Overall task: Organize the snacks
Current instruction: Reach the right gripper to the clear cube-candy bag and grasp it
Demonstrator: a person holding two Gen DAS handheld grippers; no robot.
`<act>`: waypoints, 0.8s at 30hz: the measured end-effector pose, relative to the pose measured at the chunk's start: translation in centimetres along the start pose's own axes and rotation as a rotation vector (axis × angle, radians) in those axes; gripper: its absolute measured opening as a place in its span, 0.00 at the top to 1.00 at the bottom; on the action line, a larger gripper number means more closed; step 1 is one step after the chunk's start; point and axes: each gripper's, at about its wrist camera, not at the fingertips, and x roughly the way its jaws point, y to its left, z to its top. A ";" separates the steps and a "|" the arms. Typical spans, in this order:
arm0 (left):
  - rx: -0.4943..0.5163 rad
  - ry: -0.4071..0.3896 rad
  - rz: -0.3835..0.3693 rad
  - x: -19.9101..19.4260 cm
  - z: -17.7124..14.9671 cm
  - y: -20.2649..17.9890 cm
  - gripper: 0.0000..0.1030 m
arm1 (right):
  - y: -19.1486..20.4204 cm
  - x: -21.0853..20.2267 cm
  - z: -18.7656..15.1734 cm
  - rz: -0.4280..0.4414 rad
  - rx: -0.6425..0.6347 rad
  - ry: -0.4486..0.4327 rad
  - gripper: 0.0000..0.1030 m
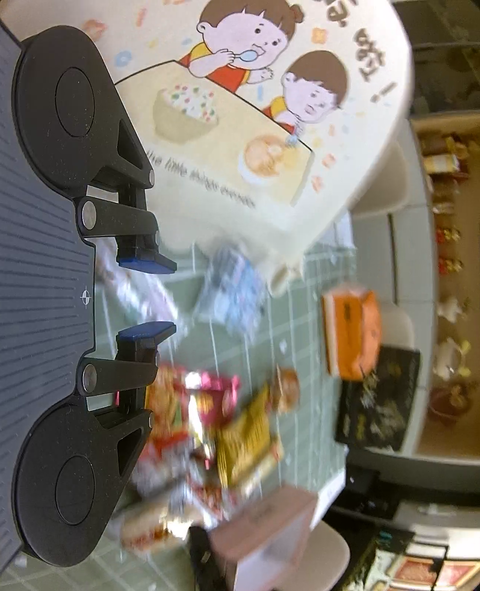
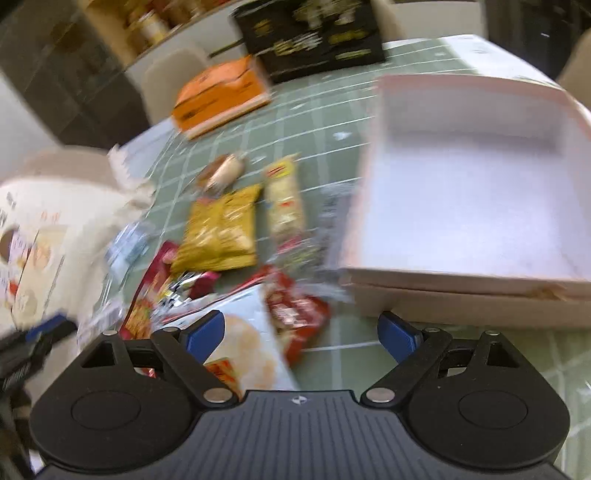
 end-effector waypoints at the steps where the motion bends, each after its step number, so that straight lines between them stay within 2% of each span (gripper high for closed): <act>1: -0.009 0.018 -0.010 0.5 0.1 0.4 0.68 | 0.7 0.1 -0.3 0.006 -0.016 0.010 0.12; 5: -0.022 0.048 -0.044 2.2 -0.4 1.6 0.68 | 3.7 -0.4 -2.5 0.046 -0.084 0.031 0.12; 6: -0.028 0.059 -0.046 2.7 -0.7 1.6 0.68 | 4.6 -0.3 -3.2 0.021 -0.112 0.036 0.12; 9: -0.018 0.034 -0.053 2.8 -1.2 1.3 0.68 | 5.8 -0.5 -4.6 -0.077 -0.215 0.020 0.26; 12: 0.003 0.036 -0.102 2.4 -1.8 0.1 0.64 | 4.4 -1.9 -5.3 -0.116 -0.206 0.009 0.33; 14: 0.029 0.048 -0.157 1.8 -2.4 -1.0 0.64 | 2.8 -2.6 -5.3 -0.171 -0.178 0.008 0.33; 17: 0.035 0.114 -0.292 1.2 -3.1 -2.3 0.62 | 0.6 -4.0 -6.1 -0.176 -0.139 0.016 0.33; 18: 0.052 0.118 -0.316 0.7 -3.3 -2.6 0.62 | 0.2 -4.3 -6.3 -0.189 -0.134 0.015 0.33; 21: 0.060 0.057 -0.295 -1.1 -2.8 -2.0 0.62 | -0.2 -5.0 -7.0 -0.220 -0.138 -0.004 0.32; 23: -0.001 0.039 -0.227 -1.3 -2.0 -0.2 0.62 | -0.3 -5.7 -7.4 -0.208 -0.125 -0.023 0.32; 24: -0.040 0.055 -0.190 -0.8 -1.6 0.8 0.64 | -0.3 -6.0 -7.7 -0.199 -0.118 -0.029 0.30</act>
